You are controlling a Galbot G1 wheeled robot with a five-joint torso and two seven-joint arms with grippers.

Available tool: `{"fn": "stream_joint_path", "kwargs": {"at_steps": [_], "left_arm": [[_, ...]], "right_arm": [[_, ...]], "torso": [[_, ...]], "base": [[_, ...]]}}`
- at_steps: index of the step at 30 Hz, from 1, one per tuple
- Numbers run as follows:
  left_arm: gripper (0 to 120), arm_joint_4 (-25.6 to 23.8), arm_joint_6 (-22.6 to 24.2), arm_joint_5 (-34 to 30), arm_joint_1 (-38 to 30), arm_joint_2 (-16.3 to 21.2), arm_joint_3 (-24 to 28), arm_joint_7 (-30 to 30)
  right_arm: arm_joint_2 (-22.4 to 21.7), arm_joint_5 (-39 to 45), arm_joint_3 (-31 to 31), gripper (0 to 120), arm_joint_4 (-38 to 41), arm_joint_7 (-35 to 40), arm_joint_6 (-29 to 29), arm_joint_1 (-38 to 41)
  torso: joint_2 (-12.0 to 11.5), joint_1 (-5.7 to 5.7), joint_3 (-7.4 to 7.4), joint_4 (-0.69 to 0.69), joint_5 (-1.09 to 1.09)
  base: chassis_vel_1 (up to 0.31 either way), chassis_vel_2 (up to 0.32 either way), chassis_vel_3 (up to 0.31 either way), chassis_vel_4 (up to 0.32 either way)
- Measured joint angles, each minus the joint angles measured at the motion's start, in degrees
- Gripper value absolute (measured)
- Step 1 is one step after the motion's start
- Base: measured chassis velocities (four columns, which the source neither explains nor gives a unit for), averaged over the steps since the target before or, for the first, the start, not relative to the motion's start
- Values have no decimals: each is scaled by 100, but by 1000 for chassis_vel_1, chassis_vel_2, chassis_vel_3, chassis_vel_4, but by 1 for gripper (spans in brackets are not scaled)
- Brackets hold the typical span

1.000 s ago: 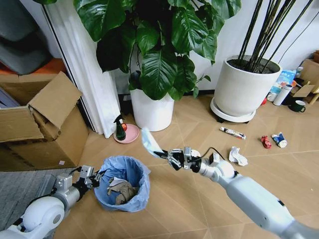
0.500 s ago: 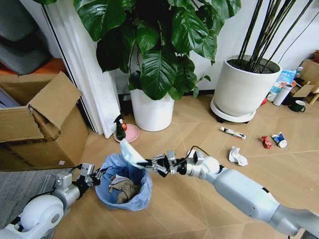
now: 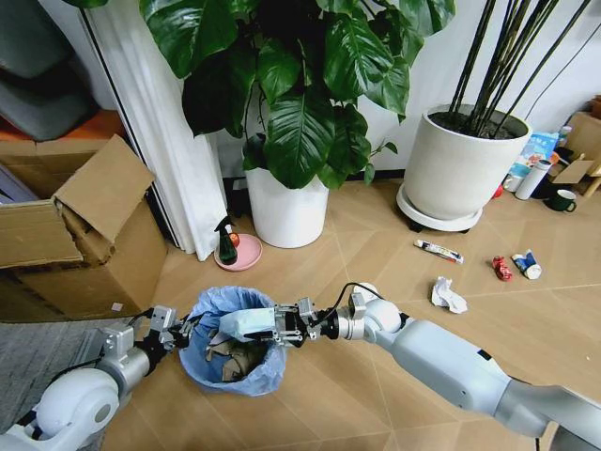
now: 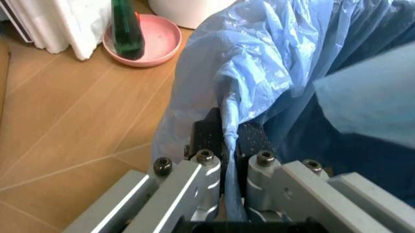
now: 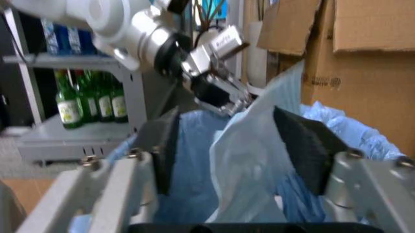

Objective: Pick up the trash bin and place the garbage on the floor into it.

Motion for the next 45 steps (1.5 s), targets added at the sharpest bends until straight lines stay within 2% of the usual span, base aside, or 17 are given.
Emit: {"fn": "stream_joint_path", "kwargs": {"at_steps": [2, 4, 6, 7, 9, 11, 12, 15, 19, 23, 27, 33, 39, 40, 41, 42, 45], "left_arm": [[0, -17, 0, -2, -3, -6, 20, -6], [0, -20, 1, -2, -3, -7, 23, -6], [0, -20, 4, 0, 0, -7, 28, -11], [0, -20, 4, 0, 0, -7, 28, -11], [0, -19, 10, 8, 12, -11, 28, -13], [0, -19, 13, 16, 14, -14, 27, -13], [0, -19, 18, 23, 14, -19, 28, -14], [0, -18, 23, 28, 8, -26, 30, -16], [0, -14, 26, 31, 3, -32, 32, -19], [0, -15, 31, 42, 2, -81, 27, -23], [0, -22, 32, 55, 20, -107, -5, -27], [0, -22, 32, 68, 35, -118, -24, -27], [0, -31, 38, 69, 35, -152, -16, -46], [0, -34, 39, 69, 38, -152, -16, -56], [0, -34, 39, 69, 38, -152, -16, -56], [0, -37, 41, 65, 38, -150, -17, -58], [0, -42, 42, 44, 30, -139, -20, -63]], "right_arm": [[73, -243, 52, 69, -88, 23, 38, 18], [100, -326, 74, 70, -110, 28, 57, 32], [197, -967, 189, 81, -183, 28, 140, 221], [197, -967, 189, 81, -183, 28, 140, 221], [153, -1329, 184, 91, -157, 15, 153, 439], [130, -1462, 164, 93, -131, -54, 154, 532], [101, -1459, 85, 98, -86, -205, 129, 667], [55, -1096, -279, 100, 30, -590, 34, 1113], [61, -1055, -506, 100, 73, -791, -12, 1510], [-8, -1081, -1032, 100, 139, -1045, -30, 2154], [-167, -1159, -1270, 100, 278, -1090, -3, 2279], [-164, -1552, -1123, 100, 334, -1259, 48, 2376], [-204, -1264, -1055, 100, 416, -629, -136, 2369], [-329, -592, -1217, 100, 611, 69, -338, 2310], [-329, -592, -1217, 100, 611, 69, -338, 2310], [-438, 65, -1380, 100, 869, 734, -552, 2241], [-539, 714, -1534, 100, 1233, 1469, -702, 2092]], "torso": [[0, 0, 0, -1, 0], [0, 0, 0, 0, 1], [0, 0, 0, 2, 0], [0, 0, 0, 2, 0], [0, 0, 0, 2, 0], [0, 0, 0, 0, 0], [0, 0, 0, 0, 0], [0, 0, 0, 0, 1], [0, 0, 0, 1, 0], [0, 0, 0, 3, -1], [0, 0, 0, -1, 0], [0, 0, 0, -1, 1], [0, 0, 0, 3, 0], [0, 0, 0, 1, 0], [0, 0, 0, 1, 0], [0, 0, 0, 0, 2], [0, -1, 0, 0, 0]], "base": [[0, 0, 0, 0], [0, 0, 0, 0], [0, 0, 0, 0], [0, 0, 0, 0], [0, 0, 0, 0], [0, 0, 0, 0], [0, 0, 0, 0], [0, 0, 0, 0], [0, 0, 0, 0], [0, 0, 0, 0], [0, 0, 0, 0], [0, 0, 0, 0], [0, 0, 0, 0], [0, 0, 0, 0], [0, 0, 0, 0], [0, 0, 0, 0], [0, 0, 0, 0]]}}
